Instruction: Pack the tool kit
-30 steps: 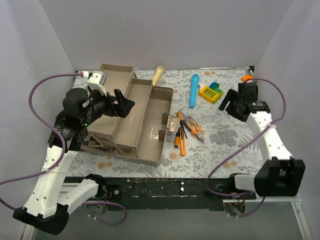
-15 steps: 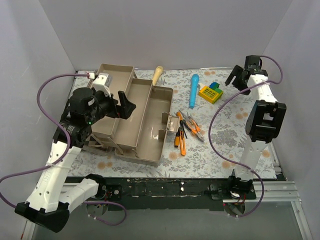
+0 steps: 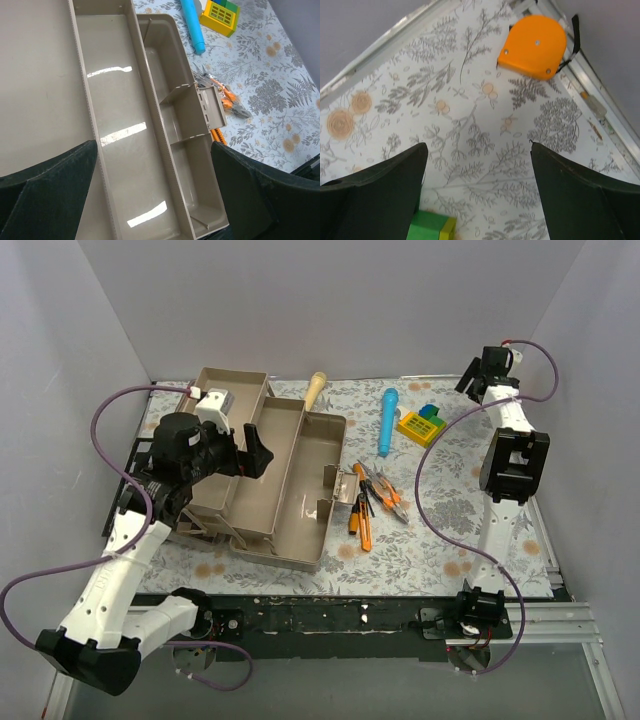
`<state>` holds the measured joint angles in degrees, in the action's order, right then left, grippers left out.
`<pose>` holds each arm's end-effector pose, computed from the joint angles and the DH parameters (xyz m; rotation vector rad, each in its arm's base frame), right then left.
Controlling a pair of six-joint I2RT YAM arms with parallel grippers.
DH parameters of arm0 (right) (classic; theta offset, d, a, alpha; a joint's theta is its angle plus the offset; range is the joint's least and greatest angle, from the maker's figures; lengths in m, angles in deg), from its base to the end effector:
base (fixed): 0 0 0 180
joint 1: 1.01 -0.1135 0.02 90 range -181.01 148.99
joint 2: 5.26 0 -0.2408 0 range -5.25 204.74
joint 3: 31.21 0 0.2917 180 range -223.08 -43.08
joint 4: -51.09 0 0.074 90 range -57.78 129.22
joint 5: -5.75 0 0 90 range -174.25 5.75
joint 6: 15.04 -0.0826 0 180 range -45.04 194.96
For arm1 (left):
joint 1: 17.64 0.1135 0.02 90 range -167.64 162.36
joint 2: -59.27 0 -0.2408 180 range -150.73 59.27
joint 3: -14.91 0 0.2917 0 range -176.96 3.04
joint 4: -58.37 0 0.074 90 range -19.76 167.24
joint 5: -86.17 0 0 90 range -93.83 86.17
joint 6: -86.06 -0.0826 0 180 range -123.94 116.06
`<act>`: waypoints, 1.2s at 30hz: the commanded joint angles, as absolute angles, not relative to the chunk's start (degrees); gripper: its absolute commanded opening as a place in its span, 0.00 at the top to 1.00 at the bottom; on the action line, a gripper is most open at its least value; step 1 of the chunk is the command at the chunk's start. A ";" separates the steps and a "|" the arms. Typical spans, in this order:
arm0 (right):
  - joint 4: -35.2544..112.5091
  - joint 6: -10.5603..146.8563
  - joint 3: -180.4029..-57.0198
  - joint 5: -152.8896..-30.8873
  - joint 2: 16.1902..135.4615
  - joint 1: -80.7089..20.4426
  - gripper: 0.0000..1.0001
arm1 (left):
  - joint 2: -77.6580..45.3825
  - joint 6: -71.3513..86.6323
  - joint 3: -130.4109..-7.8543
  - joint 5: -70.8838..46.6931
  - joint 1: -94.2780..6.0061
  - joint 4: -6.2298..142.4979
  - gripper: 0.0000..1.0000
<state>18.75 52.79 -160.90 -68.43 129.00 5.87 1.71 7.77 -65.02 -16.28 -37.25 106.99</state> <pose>0.5945 -0.0944 0.1705 0.6951 2.0779 -0.1557 0.2760 -0.1172 0.3593 0.2812 2.0445 -0.5619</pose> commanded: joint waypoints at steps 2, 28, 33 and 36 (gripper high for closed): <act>22.51 51.33 -170.25 -61.67 133.08 6.20 0.07 | 1.26 6.17 -64.64 -15.08 -37.15 105.40 0.02; 24.56 58.87 -143.82 -71.41 106.92 -3.62 0.02 | -3.57 4.32 -67.54 -16.40 -36.97 103.20 0.02; 12.10 60.55 -135.99 -73.86 98.82 -8.65 0.02 | -1.73 6.08 -66.75 -18.16 -36.97 102.23 0.02; 5.49 58.53 -130.38 -79.22 94.78 -9.35 0.11 | -0.33 6.34 -66.66 -18.51 -36.89 103.37 0.02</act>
<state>17.57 58.32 -136.77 -73.37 98.18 -10.20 -3.58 5.54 -65.39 -16.61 -37.17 104.26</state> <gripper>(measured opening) 0.919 0.981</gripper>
